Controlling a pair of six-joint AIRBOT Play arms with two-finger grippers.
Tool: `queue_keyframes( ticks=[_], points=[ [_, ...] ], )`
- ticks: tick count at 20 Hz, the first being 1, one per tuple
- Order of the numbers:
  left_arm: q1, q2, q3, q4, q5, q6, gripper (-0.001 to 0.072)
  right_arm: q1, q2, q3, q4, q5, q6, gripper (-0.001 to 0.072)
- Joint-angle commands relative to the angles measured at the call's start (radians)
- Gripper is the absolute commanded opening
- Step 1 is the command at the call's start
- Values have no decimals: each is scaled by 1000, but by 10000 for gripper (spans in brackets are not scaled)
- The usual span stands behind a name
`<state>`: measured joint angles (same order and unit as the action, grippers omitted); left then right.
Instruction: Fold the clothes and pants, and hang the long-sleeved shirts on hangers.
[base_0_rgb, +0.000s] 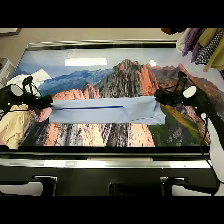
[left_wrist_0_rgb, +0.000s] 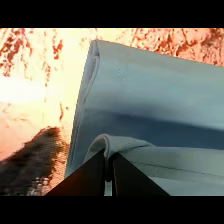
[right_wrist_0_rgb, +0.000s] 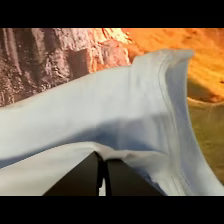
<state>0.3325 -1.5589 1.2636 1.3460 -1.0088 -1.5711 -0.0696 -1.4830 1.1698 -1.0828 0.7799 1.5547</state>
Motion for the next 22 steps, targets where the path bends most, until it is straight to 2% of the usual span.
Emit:
queue_keyframes(
  ticks=[1,2,3,4,5,6,7,10,12,14,15,22],
  points=[
    [-34,-52,9,-20,8,-1,19,15,-48,5,4,-8,13,32],
    [-44,-59,9,-18,18,-1,26,18,-60,5,6,-4,14,34],
    [-50,-60,9,-18,34,-8,73,17,-63,5,6,4,22,81],
    [-51,-58,14,-18,38,-12,179,5,-58,12,6,28,33,180],
    [-48,-56,33,-17,27,-12,352,-19,-54,43,8,97,32,293],
    [-45,-55,58,-17,9,-12,479,-59,-52,87,9,187,32,404],
    [-39,-52,91,-16,-16,-11,526,-111,-53,131,9,267,25,497],
    [-35,-36,177,-8,-65,-11,533,-284,-66,169,90,370,-69,500],
    [-39,-28,204,-10,-67,-11,533,-360,-122,169,204,458,-189,502],
    [-43,-28,216,-10,-68,-11,533,-382,-189,169,237,540,-280,606],
    [-44,-28,216,-10,-69,-11,533,-381,-220,169,236,562,-308,606],
    [-59,-29,216,-10,-75,-11,532,-344,-330,169,319,483,-389,611]
  ],
)
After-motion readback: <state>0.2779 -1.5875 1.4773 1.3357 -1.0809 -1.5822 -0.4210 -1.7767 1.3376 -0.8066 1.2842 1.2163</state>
